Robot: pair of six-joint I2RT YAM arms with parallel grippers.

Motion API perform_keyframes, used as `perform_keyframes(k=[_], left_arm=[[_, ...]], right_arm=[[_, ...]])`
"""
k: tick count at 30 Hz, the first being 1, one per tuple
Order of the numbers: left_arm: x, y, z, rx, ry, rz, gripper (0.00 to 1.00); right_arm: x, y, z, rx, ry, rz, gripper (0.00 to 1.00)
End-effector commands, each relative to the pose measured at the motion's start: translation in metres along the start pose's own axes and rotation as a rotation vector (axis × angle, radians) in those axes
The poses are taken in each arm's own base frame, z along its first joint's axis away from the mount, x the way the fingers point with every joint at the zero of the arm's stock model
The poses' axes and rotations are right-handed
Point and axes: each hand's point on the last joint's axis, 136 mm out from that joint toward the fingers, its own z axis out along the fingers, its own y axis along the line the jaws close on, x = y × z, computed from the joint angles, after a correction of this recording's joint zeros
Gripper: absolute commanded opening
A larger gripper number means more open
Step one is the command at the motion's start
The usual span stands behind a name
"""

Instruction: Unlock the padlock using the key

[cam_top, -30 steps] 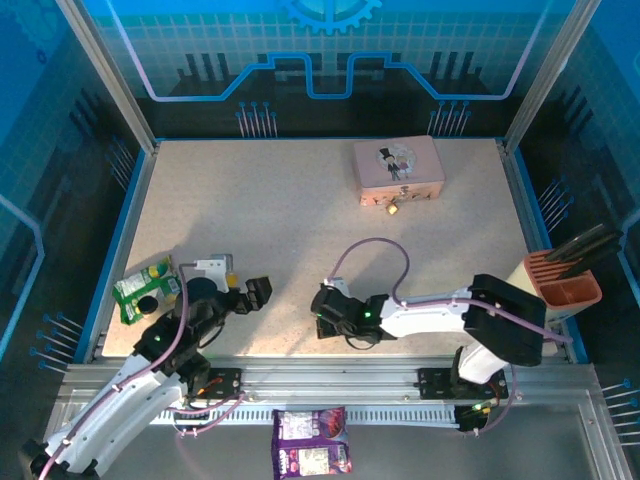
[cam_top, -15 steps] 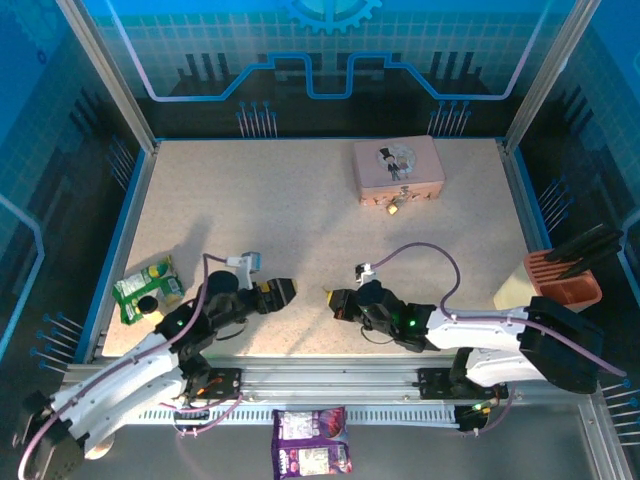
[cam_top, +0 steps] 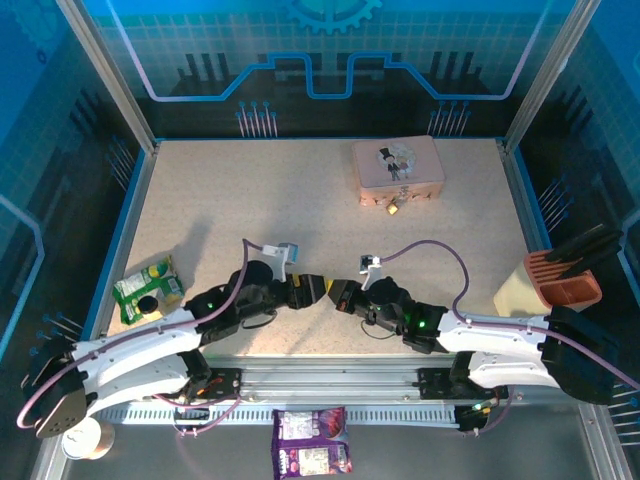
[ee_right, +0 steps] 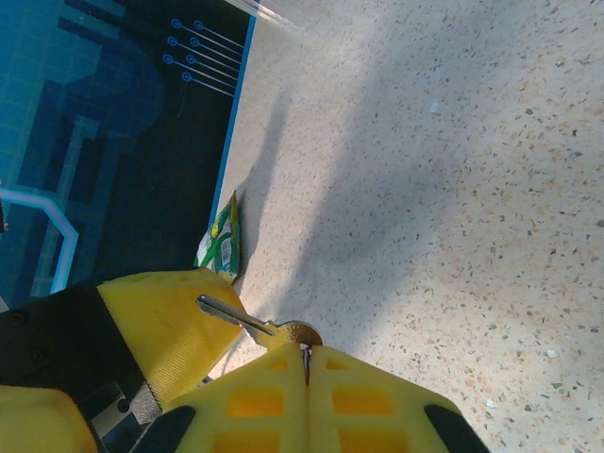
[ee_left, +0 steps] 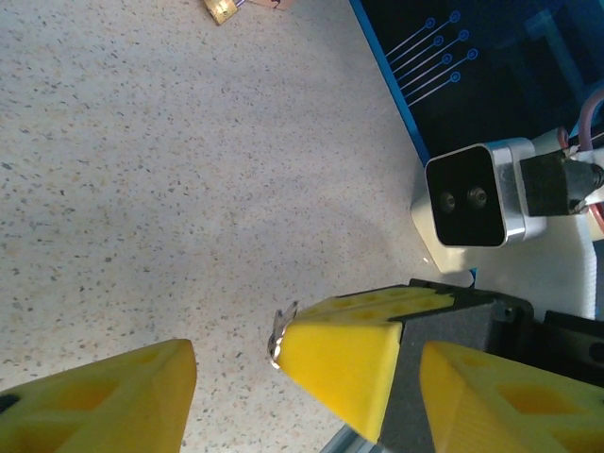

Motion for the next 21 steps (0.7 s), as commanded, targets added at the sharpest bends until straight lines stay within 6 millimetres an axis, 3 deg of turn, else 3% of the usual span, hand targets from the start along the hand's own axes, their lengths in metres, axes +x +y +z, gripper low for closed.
perform_keyframes(k=[1,11,21], left_arm=[[-0.015,-0.014,0.003,0.016,-0.047,0.033,0.61],[-0.021,-0.006,0.007,-0.055,-0.057,0.045,0.40],[-0.022,-0.004,0.011,-0.075,-0.053,0.051,0.31]], right_arm=[[-0.006,0.006,-0.001,-0.037,-0.028,0.021,0.00],[-0.004,0.010,-0.001,-0.050,-0.024,0.012,0.00],[-0.001,0.014,-0.002,-0.053,-0.023,-0.008,0.00]])
